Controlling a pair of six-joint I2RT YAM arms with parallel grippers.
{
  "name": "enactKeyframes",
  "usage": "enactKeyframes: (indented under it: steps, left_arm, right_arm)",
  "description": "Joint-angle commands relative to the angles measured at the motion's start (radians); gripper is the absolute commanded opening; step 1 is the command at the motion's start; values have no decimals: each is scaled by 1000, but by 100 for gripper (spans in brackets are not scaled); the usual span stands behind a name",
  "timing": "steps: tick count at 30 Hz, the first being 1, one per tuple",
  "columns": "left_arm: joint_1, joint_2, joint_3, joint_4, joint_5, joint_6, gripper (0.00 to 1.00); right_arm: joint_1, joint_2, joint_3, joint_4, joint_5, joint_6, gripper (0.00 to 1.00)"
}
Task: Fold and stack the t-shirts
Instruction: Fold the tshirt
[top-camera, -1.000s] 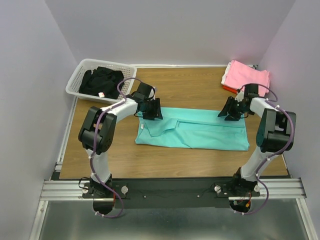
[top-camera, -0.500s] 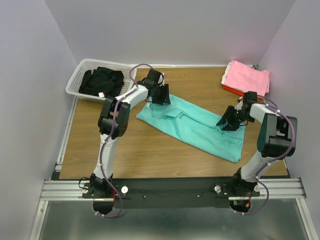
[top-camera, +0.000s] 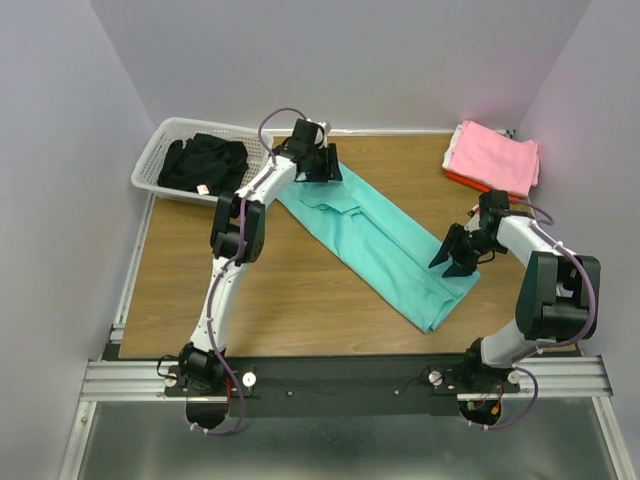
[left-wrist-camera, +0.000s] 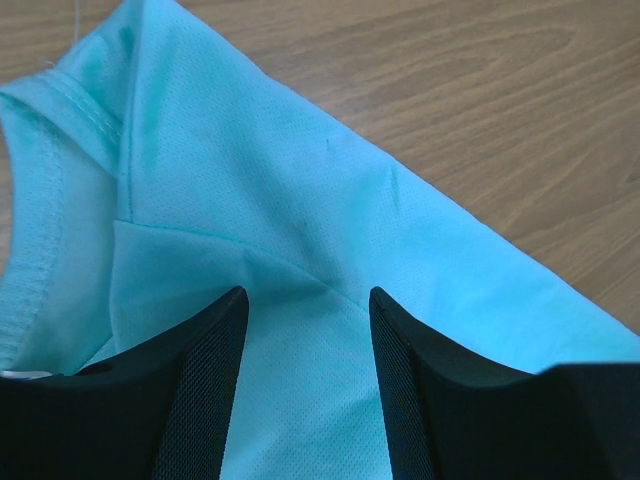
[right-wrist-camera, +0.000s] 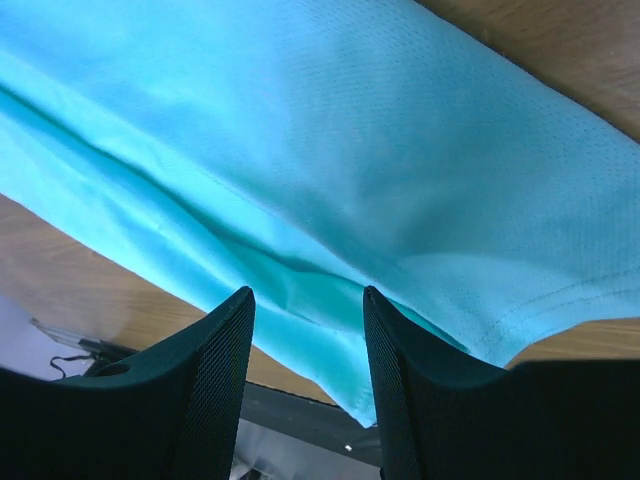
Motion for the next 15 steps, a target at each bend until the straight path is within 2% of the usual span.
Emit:
enactKeyframes:
  steps: [1, 4, 6, 11, 15]
  left_arm:
    - [5, -39, 43, 44, 54, -18, 60]
    - [5, -96, 14, 34, 56, -16, 60]
    - [5, -162, -60, 26, 54, -15, 60]
    - [7, -281, -305, 8, 85, -36, 60]
    - [10, -357, -509, 95, 142, -64, 60]
  right_arm:
    - [6, -21, 72, -32, 12, -50, 55]
    - [11, 19, 119, -32, 8, -94, 55]
    - [19, 60, 141, -26, 3, -117, 55]
    - [46, 165, 179, 36, -32, -140, 55]
    - [80, 219, 187, 64, -40, -153, 55]
